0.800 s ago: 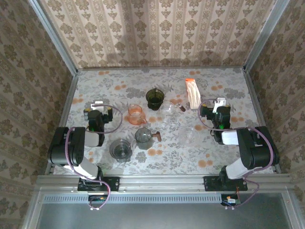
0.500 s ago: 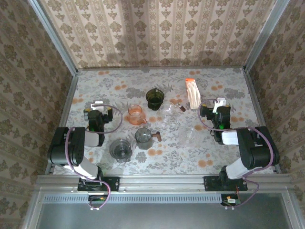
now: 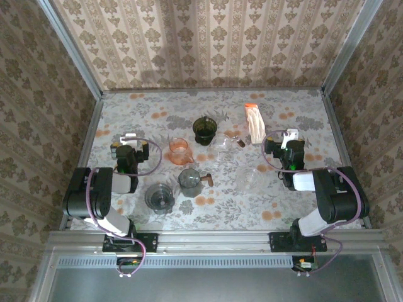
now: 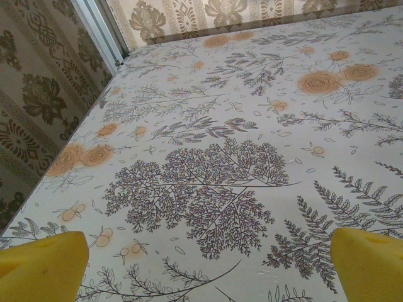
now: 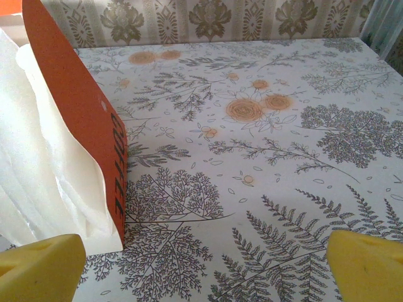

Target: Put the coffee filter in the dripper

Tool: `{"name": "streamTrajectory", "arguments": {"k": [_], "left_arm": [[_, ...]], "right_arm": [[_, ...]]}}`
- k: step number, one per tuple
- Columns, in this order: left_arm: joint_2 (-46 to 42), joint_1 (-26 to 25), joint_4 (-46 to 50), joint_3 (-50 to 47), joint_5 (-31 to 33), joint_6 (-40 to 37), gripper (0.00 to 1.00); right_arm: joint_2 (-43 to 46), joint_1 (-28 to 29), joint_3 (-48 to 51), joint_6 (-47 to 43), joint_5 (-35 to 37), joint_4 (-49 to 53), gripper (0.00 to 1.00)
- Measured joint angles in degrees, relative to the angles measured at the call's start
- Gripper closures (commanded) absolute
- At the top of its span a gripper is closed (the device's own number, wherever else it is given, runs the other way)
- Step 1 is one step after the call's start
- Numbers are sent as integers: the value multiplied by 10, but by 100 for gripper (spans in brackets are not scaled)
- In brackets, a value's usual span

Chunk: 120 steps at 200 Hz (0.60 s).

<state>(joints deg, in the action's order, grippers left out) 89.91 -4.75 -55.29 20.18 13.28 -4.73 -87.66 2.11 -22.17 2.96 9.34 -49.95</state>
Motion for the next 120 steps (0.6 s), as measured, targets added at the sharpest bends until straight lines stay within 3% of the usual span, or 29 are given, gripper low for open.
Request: {"name": "streamTrajectory", "arguments": {"k": [120], "left_arm": [[0, 5, 0, 0, -4, 0, 0]], "right_arm": [[0, -6, 0, 0, -10, 4, 0]]}}
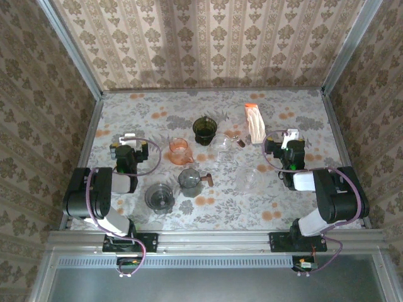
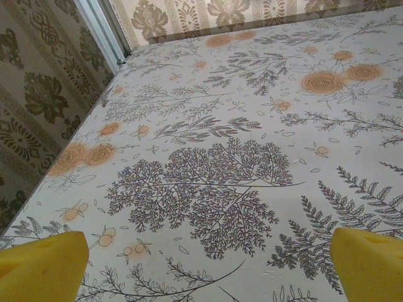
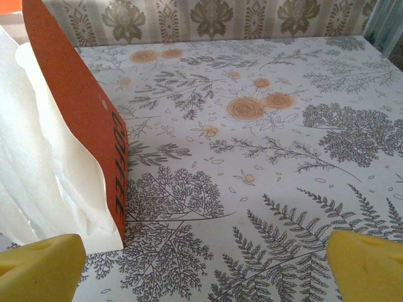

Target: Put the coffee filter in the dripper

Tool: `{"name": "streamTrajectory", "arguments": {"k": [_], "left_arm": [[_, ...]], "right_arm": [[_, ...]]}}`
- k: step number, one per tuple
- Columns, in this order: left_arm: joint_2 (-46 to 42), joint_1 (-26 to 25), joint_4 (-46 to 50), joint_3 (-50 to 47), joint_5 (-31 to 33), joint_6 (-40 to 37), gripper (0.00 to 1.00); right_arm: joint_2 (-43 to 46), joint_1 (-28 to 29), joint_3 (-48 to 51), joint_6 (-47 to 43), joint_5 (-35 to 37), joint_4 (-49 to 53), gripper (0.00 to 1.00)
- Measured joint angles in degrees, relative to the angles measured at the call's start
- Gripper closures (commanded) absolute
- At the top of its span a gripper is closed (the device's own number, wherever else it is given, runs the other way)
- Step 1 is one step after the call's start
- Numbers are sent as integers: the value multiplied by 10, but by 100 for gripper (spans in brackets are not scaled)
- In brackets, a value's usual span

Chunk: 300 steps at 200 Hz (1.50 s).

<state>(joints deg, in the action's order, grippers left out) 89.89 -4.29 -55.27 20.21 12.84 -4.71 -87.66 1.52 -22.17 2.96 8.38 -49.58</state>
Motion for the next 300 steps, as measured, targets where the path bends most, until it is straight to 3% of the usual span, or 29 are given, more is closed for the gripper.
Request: {"name": "streamTrajectory", "arguments": {"k": [47, 78, 133, 157, 179, 211, 246, 265, 300], "left_arm": [[-27, -3, 8, 0, 12, 4, 0], [-81, -9, 59, 3, 28, 6, 0], [-181, -9, 127, 30, 41, 30, 0], [-204, -3, 119, 30, 47, 100, 0], [-249, 14, 137, 23, 63, 223, 0], [-304, 51, 232, 58, 29, 339, 0], [-324, 51, 247, 74, -66, 428, 0], [-343, 43, 267, 77, -126, 463, 10], [-368, -56, 418, 146, -223, 461, 21]], "right_arm": [[5, -3, -16, 1, -1, 40, 0], [31, -3, -76, 14, 17, 152, 0], [116, 4, -144, 108, 141, 306, 0], [154, 0, -148, 216, 155, 358, 0], [166, -8, -148, 307, 145, 381, 0], [159, -7, -151, 339, 47, 382, 0], [170, 104, -172, 302, -26, 415, 0], [189, 194, -189, 268, -49, 441, 0], [182, 305, -239, 217, -90, 494, 0]]}}
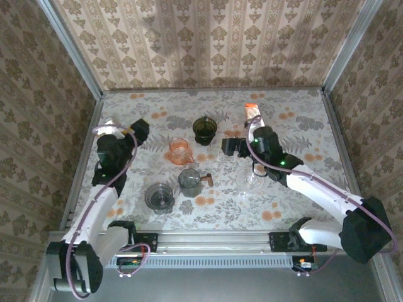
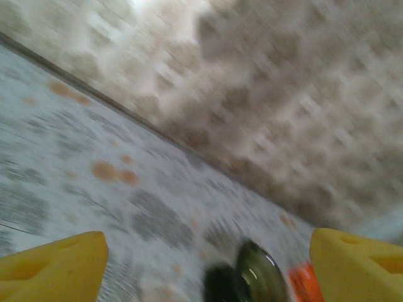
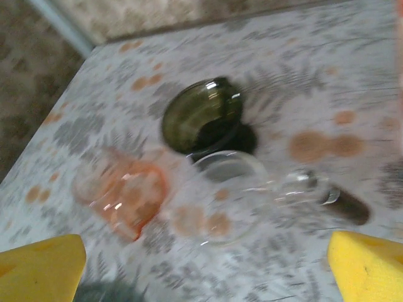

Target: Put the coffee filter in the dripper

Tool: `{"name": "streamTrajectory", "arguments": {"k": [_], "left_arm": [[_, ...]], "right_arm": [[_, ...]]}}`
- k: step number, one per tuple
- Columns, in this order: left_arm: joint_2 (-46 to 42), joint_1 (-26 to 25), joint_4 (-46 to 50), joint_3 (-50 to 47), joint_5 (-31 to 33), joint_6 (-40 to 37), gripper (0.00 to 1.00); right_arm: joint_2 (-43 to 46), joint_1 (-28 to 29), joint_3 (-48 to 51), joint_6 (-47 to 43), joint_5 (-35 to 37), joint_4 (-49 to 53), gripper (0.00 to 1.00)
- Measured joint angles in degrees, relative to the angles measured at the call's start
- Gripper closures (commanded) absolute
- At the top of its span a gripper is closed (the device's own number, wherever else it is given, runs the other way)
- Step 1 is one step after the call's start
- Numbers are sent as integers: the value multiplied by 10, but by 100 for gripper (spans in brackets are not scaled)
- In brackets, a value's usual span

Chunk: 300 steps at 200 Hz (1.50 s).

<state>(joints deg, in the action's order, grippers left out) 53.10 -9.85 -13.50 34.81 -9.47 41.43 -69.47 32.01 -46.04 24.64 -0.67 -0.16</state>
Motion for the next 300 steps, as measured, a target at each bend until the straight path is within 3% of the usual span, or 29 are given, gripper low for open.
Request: {"name": "streamTrajectory", "arguments": {"k": [35, 57, 99, 128, 220, 300], "left_arm": [[3, -88, 151, 45, -80, -22, 32], [31, -139, 241, 58, -103, -40, 32], [92, -224, 363, 94, -90, -74, 34], [122, -252, 408, 109, -61, -94, 35], [186, -315, 412, 116, -53, -96, 37], [239, -356, 339, 131, -98, -63, 39]], "right_arm": [[-39, 60, -16, -33, -20, 41, 0], [-42, 71, -12, -37, -20, 59, 0], [-12, 72, 3, -34, 4, 70, 0], [30, 72, 21, -32, 32, 82, 0], [92, 71, 34, -16, 93, 99, 0], [110, 72, 59, 8, 96, 113, 0]]}}
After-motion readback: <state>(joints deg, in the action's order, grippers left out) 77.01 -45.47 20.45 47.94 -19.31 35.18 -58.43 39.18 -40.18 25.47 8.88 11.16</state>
